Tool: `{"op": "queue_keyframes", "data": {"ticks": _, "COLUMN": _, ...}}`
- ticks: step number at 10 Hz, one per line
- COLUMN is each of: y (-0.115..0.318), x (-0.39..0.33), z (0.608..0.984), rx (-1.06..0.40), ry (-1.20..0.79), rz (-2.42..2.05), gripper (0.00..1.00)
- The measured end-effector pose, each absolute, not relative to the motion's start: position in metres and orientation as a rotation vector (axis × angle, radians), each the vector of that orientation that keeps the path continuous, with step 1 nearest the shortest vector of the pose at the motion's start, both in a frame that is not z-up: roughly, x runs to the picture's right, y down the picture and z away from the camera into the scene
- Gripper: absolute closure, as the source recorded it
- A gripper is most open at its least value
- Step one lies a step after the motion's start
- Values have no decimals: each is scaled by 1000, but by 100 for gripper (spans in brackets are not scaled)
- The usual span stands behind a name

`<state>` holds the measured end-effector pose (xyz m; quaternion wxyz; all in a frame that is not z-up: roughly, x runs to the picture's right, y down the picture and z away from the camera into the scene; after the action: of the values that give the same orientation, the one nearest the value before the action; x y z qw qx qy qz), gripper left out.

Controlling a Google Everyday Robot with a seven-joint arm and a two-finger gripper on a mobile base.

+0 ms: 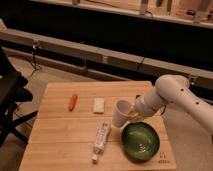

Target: Place the ceramic cup in the ceramic bowl

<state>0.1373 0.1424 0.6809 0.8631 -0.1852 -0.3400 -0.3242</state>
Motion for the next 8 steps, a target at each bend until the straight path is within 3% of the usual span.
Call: {"op": "queue_keyframes", "data": {"ticks": 8, "y": 155, "x": 153, "z": 679, "rx": -395, "ry": -708, "rz": -610, "gripper": 100}}
